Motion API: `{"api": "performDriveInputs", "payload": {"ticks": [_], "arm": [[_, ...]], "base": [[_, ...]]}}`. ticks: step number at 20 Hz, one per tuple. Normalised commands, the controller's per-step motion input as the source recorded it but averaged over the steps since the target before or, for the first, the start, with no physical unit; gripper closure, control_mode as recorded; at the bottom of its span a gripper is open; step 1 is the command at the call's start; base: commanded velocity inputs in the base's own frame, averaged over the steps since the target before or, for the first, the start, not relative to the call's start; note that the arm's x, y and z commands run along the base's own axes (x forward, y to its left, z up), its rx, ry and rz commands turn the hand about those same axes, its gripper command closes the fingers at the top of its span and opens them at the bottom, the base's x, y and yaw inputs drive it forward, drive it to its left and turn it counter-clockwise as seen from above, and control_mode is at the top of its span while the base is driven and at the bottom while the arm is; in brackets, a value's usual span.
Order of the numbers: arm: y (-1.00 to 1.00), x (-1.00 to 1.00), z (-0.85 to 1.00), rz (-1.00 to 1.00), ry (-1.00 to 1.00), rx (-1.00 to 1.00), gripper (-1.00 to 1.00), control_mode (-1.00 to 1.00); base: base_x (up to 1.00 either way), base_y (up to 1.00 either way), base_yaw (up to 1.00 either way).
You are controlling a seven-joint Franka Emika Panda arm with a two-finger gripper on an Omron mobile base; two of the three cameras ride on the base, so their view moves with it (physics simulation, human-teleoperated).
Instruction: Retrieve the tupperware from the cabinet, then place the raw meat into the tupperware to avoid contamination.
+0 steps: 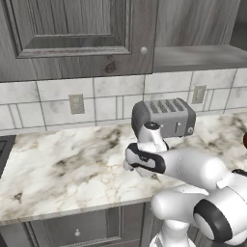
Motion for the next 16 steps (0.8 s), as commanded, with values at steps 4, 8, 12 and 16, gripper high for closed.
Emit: {"api": "performDriveInputs", "payload": {"ticks": [4, 8, 12, 16], "arm": [[-0.33, -0.13, 0.44, -0.06, 0.00, -0.03, -1.00, -1.00], [-0.71, -0.21, 0.21, -0.15, 0.00, 0.00, -1.00, -1.00], [-0.67, -0.14, 0.21, -0.21, 0.01, 0.00, -1.00, -1.00], [-0.72, -0.01, 0.17, -0.22, 0.05, -0.01, -1.00, -1.00]], "base": [[0.00, 0.00, 0.00], [0.00, 0.00, 0.00], [0.00, 0.00, 0.00], [0.00, 0.00, 0.00]]}}
